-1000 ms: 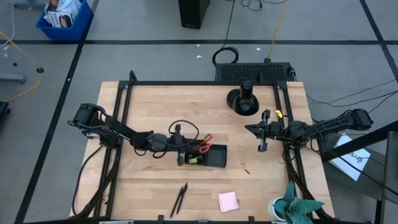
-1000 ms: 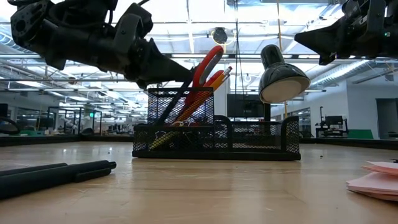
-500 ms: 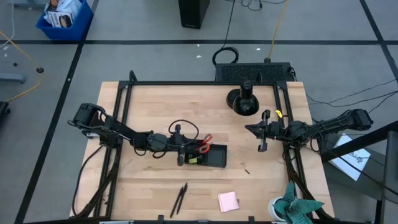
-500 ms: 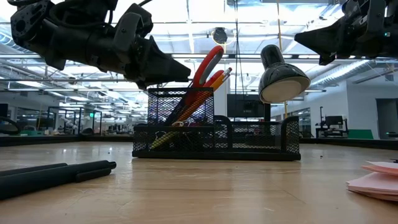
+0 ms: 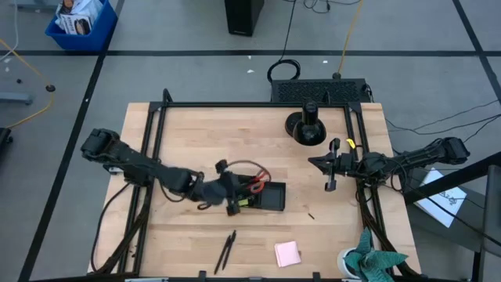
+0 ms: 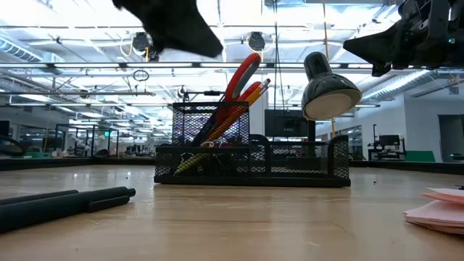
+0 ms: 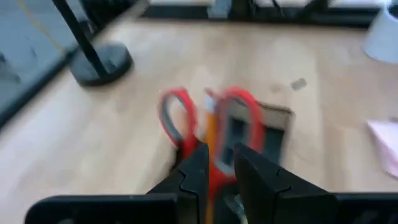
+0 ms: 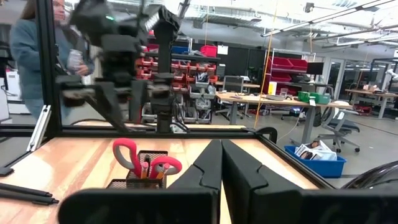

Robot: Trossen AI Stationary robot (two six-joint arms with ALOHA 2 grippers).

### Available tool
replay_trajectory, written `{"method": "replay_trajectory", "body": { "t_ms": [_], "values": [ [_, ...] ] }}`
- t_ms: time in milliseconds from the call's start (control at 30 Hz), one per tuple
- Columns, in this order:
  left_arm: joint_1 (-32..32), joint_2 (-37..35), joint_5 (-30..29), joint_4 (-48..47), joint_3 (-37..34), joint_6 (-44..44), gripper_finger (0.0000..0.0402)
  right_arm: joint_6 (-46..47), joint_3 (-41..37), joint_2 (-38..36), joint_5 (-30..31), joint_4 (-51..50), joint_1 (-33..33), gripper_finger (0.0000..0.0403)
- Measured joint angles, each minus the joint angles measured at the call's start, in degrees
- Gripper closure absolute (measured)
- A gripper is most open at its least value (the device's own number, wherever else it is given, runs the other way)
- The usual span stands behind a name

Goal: Pick and place office supplies into organizer
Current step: Put the black pen into the black desk organizer

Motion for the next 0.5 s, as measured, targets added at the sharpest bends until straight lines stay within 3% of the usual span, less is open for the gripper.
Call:
{"method": "replay_trajectory", "body": {
  "t_ms": [167, 300, 500],
  "values": [
    [-7.2, 3.3, -1.7, -16.8, 8.3, -15.0, 0.0325, 0.0, 0.0, 0.0, 0.0, -0.5, 0.0, 0.0403],
    [-12.7, 8.0, -0.8, -18.4, 12.0, -27.1, 0.0325, 0.0, 0.0, 0.0, 0.0, -1.1, 0.0, 0.0403],
    [-18.8, 19.3, 1.2, -16.1, 16.5, -34.7, 0.0326, 1.2, 0.0, 0.1, 0.0, -0.6, 0.0, 0.0403]
  ]
}}
